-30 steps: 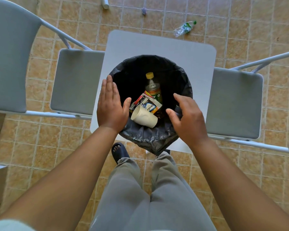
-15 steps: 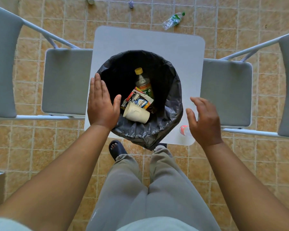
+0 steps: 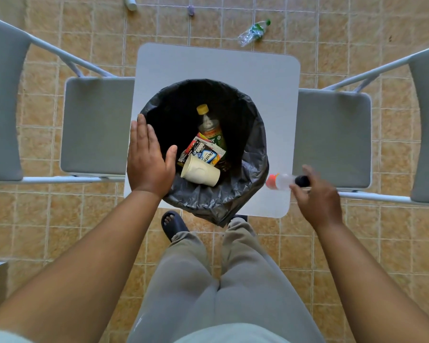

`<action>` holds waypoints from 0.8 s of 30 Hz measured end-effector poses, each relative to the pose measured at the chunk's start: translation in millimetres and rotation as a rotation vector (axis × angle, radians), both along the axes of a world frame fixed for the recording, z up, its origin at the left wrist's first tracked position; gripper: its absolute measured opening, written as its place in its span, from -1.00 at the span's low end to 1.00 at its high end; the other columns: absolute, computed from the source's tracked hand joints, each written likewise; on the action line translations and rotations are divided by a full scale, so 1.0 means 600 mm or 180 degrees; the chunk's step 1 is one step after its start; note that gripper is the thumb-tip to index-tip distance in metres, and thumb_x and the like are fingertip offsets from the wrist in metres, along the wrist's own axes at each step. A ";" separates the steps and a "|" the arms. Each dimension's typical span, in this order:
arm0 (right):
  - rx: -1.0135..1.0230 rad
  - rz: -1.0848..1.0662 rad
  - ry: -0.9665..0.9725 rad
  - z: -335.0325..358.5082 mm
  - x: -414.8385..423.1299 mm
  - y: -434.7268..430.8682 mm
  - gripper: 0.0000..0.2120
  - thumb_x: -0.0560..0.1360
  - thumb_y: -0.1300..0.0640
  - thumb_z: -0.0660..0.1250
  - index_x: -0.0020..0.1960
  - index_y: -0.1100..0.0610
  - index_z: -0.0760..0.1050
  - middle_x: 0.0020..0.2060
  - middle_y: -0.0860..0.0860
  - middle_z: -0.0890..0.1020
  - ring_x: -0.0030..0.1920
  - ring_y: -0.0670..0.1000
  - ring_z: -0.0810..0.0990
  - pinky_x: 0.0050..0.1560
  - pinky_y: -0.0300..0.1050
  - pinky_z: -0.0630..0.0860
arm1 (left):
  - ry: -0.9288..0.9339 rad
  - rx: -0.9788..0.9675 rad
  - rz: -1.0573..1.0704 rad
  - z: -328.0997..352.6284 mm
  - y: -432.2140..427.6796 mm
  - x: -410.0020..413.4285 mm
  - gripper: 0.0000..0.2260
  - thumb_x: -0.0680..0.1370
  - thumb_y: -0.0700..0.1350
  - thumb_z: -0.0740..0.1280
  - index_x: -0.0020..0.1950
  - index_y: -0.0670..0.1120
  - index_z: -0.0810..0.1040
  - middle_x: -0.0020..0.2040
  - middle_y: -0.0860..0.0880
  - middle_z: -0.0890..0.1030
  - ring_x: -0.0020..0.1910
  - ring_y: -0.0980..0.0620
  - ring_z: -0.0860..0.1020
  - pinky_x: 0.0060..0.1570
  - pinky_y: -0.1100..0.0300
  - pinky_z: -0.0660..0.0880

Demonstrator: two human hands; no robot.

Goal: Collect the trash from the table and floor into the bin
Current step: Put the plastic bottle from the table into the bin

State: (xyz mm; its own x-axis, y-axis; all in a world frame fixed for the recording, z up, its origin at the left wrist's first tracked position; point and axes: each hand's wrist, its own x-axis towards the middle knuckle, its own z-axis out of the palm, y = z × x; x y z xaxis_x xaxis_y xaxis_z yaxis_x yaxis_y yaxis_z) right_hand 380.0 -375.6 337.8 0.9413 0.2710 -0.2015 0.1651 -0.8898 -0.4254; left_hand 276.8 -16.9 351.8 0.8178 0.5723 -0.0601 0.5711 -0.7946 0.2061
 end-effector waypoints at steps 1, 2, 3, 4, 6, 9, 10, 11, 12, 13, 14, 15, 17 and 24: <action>0.0250 -0.0229 -0.0165 0.020 0.016 0.010 -0.55 0.44 0.09 0.50 0.26 0.15 0.46 -0.05 0.17 0.68 -0.17 0.23 0.66 -0.13 0.02 0.59 | 0.0017 0.0007 -0.0007 0.000 0.000 0.000 -0.37 0.62 0.16 0.05 0.53 -0.27 0.15 0.59 -0.17 0.03 0.57 -0.11 -0.03 0.53 0.05 -0.02; 0.0519 -0.0405 -0.0381 0.044 0.034 0.020 -0.57 0.45 0.04 0.49 0.23 0.14 0.44 -0.04 0.15 0.68 -0.19 0.17 0.67 -0.13 -0.08 0.57 | 0.0033 0.0009 -0.0005 0.000 0.000 0.000 -0.36 0.62 0.16 0.03 0.53 -0.27 0.14 0.59 -0.16 0.02 0.57 -0.11 -0.04 0.53 0.05 -0.03; 0.0778 -0.0498 -0.0688 0.069 0.053 0.031 -0.60 0.47 0.00 0.47 0.19 0.15 0.45 -0.06 0.11 0.68 -0.20 0.07 0.67 -0.11 -0.23 0.53 | 0.0043 0.0004 0.0003 0.000 0.000 0.000 -0.36 0.62 0.17 0.03 0.54 -0.26 0.14 0.59 -0.16 0.02 0.57 -0.10 -0.04 0.53 0.05 -0.02; 0.1007 -0.0526 -0.1026 0.096 0.073 0.042 -0.62 0.48 -0.03 0.46 0.17 0.15 0.46 -0.07 0.08 0.68 -0.20 -0.05 0.65 -0.09 -0.38 0.48 | 0.0045 -0.0008 0.0013 0.000 0.000 0.000 -0.36 0.62 0.17 0.02 0.54 -0.26 0.13 0.60 -0.15 0.01 0.57 -0.10 -0.05 0.53 0.04 -0.02; 0.1447 -0.0527 -0.1520 0.149 0.109 0.068 -0.64 0.52 -0.05 0.43 0.18 0.15 0.49 -0.06 0.04 0.68 -0.16 -0.15 0.61 -0.04 -0.45 0.46 | 0.0049 -0.0032 0.0028 0.001 0.000 -0.001 -0.36 0.62 0.18 0.02 0.54 -0.25 0.13 0.60 -0.14 0.01 0.57 -0.08 -0.05 0.52 0.04 0.00; 0.2070 -0.0351 -0.1755 0.209 0.140 0.119 -0.66 0.56 -0.01 0.39 0.28 0.07 0.48 -0.01 0.04 0.69 -0.07 -0.04 0.69 -0.04 -0.03 0.63 | 0.0083 -0.0032 0.0036 0.001 -0.002 0.000 -0.36 0.62 0.18 0.00 0.55 -0.24 0.12 0.60 -0.13 -0.01 0.58 -0.07 -0.07 0.53 0.04 -0.01; 0.2222 -0.0267 -0.1763 0.222 0.142 0.140 -0.64 0.56 0.01 0.39 0.30 0.06 0.44 -0.03 0.04 0.69 -0.07 -0.01 0.70 -0.08 0.04 0.63 | 0.0088 -0.0039 0.0033 0.002 -0.001 0.000 -0.36 0.62 0.18 0.01 0.55 -0.24 0.11 0.60 -0.13 -0.01 0.58 -0.06 -0.07 0.53 0.05 -0.02; 0.2345 -0.0192 -0.1724 0.231 0.141 0.162 -0.63 0.55 0.02 0.41 0.30 0.06 0.41 -0.07 0.04 0.69 -0.10 -0.01 0.70 -0.11 0.04 0.63 | 0.0089 -0.0047 0.0031 0.003 -0.001 0.000 -0.36 0.63 0.17 0.01 0.55 -0.24 0.11 0.60 -0.13 -0.01 0.58 -0.06 -0.08 0.53 0.05 -0.03; 0.2419 -0.0118 -0.1638 0.235 0.137 0.185 -0.63 0.54 0.02 0.43 0.26 0.07 0.40 -0.10 0.03 0.69 -0.14 -0.03 0.70 -0.14 0.00 0.63 | 0.0092 -0.0048 0.0031 0.003 -0.001 0.000 -0.36 0.63 0.17 0.01 0.55 -0.24 0.11 0.60 -0.13 -0.01 0.58 -0.06 -0.08 0.53 0.04 -0.03; 0.2420 -0.0023 -0.1522 0.235 0.131 0.208 -0.65 0.53 0.03 0.43 0.22 0.09 0.40 -0.12 0.01 0.69 -0.16 -0.09 0.69 -0.15 -0.09 0.63 | 0.0099 -0.0044 0.0031 0.004 0.000 0.000 -0.36 0.63 0.17 0.01 0.55 -0.24 0.10 0.60 -0.13 -0.02 0.58 -0.06 -0.08 0.53 0.04 -0.02; 0.2348 0.0091 -0.1421 0.230 0.125 0.230 -0.69 0.52 0.03 0.44 0.17 0.09 0.41 -0.12 -0.02 0.69 -0.17 -0.18 0.67 -0.15 -0.21 0.60 | 0.0100 -0.0043 0.0029 0.004 0.000 0.000 -0.36 0.63 0.17 0.01 0.55 -0.24 0.10 0.60 -0.13 -0.01 0.58 -0.06 -0.08 0.53 0.03 -0.01; 0.2261 0.0208 -0.1331 0.223 0.117 0.251 -0.71 0.52 0.03 0.43 0.13 0.09 0.42 -0.12 -0.05 0.67 -0.19 -0.26 0.64 -0.16 -0.35 0.54 | 0.0092 -0.0048 0.0025 0.004 -0.001 0.000 -0.37 0.63 0.16 0.02 0.55 -0.24 0.10 0.60 -0.13 -0.01 0.58 -0.07 -0.08 0.53 0.03 -0.01; 0.2167 0.0342 -0.1146 0.201 0.102 0.290 -0.73 0.49 0.07 0.44 0.08 0.15 0.44 -0.16 -0.04 0.66 -0.24 -0.25 0.59 -0.18 -0.51 0.41 | 0.0064 -0.0074 0.0024 0.004 -0.001 0.000 -0.38 0.63 0.15 0.04 0.55 -0.25 0.11 0.60 -0.14 -0.01 0.58 -0.07 -0.07 0.53 0.04 -0.01; 0.1922 0.0536 -0.0216 0.116 0.065 0.387 -0.71 0.49 0.10 0.41 0.07 0.18 0.37 -0.19 0.03 0.62 -0.29 -0.07 0.62 -0.26 -0.35 0.49 | 0.0010 -0.0126 0.0016 0.004 0.001 0.000 -0.38 0.63 0.12 0.08 0.54 -0.28 0.12 0.59 -0.16 0.02 0.57 -0.10 -0.04 0.52 0.03 -0.01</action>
State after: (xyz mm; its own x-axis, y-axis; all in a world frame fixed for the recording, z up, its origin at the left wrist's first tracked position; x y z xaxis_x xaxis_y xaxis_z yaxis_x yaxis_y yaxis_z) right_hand 418.8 -143.2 407.5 0.8811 0.4640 0.0919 0.3263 -0.4556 -0.8283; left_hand 276.9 -16.2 354.0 0.8147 0.5736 -0.0854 0.5759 -0.7829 0.2354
